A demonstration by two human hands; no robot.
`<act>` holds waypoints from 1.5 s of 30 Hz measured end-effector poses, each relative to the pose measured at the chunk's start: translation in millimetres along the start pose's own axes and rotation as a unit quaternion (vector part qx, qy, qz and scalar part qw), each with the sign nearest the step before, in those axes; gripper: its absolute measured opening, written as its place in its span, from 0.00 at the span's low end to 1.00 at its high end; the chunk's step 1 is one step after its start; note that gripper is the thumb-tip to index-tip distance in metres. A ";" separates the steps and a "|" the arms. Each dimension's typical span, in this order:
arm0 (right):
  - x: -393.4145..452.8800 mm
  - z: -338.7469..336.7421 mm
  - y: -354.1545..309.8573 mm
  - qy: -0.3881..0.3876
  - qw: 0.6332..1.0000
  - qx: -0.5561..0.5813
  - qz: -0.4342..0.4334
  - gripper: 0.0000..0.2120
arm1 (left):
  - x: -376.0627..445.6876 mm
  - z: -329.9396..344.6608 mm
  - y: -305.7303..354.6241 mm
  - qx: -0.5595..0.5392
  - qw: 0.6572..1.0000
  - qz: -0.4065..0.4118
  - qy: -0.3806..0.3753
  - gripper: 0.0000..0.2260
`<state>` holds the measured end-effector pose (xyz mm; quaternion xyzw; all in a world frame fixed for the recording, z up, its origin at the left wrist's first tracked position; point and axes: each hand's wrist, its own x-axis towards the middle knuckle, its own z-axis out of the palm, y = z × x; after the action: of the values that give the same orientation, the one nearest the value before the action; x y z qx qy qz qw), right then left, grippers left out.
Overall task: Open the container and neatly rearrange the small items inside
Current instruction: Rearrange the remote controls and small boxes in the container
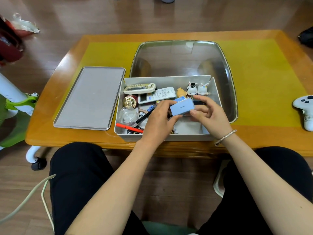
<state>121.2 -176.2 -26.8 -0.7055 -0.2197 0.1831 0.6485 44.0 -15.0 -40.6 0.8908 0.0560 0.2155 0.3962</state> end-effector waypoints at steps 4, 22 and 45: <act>4.1 1.6 1.2 0.009 0.999 -0.027 0.025 0.18 | -1.4 2.6 0.5 0.020 1.000 0.006 0.004 0.16; 6.6 3.8 -2.7 -0.005 0.986 -0.166 0.028 0.11 | 8.2 0.4 -2.9 -0.004 0.984 -0.004 -0.178 0.29; 23.1 -26.5 -13.7 -0.177 0.675 -0.709 0.106 0.24 | 30.8 15.9 13.8 0.122 0.950 -0.060 -0.282 0.24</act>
<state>154.0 -184.8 -10.1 -0.9264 -0.3183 0.1612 -0.1203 77.6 -26.9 -29.5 0.9518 0.0211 -0.0771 0.2961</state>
